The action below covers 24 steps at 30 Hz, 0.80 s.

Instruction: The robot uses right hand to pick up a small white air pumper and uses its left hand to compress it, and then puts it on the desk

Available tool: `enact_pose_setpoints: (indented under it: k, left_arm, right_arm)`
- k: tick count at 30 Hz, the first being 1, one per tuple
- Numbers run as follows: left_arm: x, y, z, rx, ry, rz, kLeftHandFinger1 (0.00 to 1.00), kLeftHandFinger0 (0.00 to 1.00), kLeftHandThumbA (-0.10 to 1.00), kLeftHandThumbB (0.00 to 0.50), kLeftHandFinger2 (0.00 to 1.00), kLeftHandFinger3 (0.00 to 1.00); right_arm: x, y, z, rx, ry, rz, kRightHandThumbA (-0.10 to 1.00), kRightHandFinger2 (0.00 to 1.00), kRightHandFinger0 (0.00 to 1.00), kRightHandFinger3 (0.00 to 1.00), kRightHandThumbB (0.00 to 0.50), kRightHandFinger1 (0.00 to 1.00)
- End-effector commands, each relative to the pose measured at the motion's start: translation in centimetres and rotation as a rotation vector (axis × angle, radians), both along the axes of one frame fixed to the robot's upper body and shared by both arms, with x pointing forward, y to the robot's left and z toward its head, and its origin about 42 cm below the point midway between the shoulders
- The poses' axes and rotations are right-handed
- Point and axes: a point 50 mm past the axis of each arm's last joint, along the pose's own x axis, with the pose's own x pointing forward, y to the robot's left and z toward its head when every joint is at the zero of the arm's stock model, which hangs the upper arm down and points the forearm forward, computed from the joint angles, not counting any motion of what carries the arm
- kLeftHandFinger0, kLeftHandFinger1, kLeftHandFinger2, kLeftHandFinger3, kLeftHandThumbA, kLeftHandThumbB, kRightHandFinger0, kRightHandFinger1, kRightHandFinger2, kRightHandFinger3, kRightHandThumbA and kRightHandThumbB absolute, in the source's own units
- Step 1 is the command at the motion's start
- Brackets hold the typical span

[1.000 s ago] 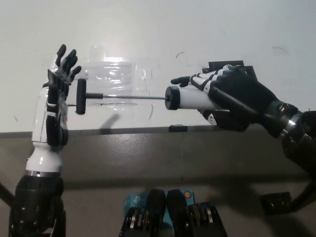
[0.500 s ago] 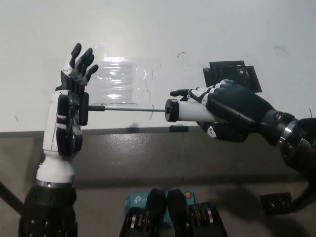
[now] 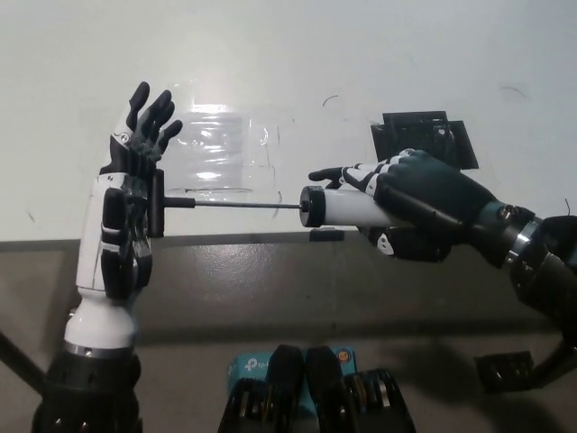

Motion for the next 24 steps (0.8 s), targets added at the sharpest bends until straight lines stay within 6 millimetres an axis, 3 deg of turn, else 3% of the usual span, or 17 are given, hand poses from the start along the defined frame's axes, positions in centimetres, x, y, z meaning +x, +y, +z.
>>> enact_pose_setpoints:
  k: [1,9,18,21,24]
  left_arm:
    - [-0.6,-1.0,0.7,0.000,-0.029,-0.027,1.00,1.00,1.00,0.226,1.00,1.00]
    - [-0.2,-1.4,-0.9,0.000,0.026,-0.056,1.00,1.00,1.00,0.175,1.00,1.00]
    - [0.6,-2.5,-1.9,0.049,0.070,-0.078,1.00,1.00,1.00,0.205,1.00,1.00]
    - [1.1,-3.6,-2.3,0.058,0.097,-0.082,1.00,1.00,1.00,0.202,1.00,1.00]
    - [1.5,-4.6,-2.6,0.064,0.118,-0.087,1.00,1.00,1.00,0.204,1.00,1.00]
  right_arm:
    - [0.1,0.8,1.7,0.009,-0.061,0.033,-0.10,0.77,0.02,0.90,0.156,0.49]
    - [0.2,2.9,2.1,0.003,-0.081,0.093,-0.10,0.78,0.01,0.93,0.148,0.53]
    - [-0.1,5.0,3.0,-0.003,-0.083,0.135,-0.10,0.75,0.01,0.88,0.156,0.51]
    - [0.0,5.3,2.9,-0.005,-0.088,0.130,-0.10,0.74,0.00,0.79,0.174,0.44]
    - [0.3,5.1,2.5,0.006,-0.075,0.129,-0.10,0.75,0.00,0.78,0.166,0.44]
